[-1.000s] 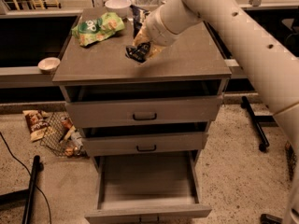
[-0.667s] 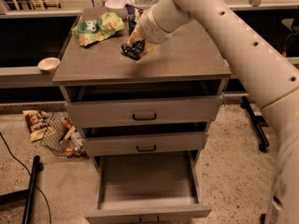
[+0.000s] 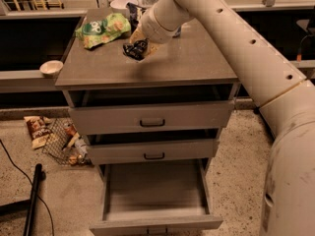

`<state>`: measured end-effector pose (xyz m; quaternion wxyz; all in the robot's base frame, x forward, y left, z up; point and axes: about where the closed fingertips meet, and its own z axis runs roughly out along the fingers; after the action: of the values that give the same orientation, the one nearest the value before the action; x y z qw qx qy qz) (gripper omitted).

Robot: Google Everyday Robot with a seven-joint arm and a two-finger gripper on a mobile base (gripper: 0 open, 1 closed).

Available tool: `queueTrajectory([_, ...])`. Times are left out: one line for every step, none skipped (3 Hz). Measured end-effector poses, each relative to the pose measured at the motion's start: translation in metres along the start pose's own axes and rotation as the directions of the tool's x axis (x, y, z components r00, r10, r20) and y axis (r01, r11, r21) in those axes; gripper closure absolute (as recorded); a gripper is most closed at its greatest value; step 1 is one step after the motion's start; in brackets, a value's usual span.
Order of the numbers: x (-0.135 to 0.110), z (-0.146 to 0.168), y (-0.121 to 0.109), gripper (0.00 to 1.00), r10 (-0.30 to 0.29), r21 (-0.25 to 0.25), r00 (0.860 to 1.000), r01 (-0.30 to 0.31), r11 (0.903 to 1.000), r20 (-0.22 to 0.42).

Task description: Pick blue chip bag from bottom drawer and place on counter

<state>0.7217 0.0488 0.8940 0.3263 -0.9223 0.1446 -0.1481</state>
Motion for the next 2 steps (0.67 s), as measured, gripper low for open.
queueTrajectory([0.002,0.009,0.002,0.13,0.012,-0.018,1.000,-0.012,0.9998,0.014])
queueTrajectory([0.006,0.019,0.004,0.00,0.023,-0.036,0.999,-0.022,0.9991,0.032])
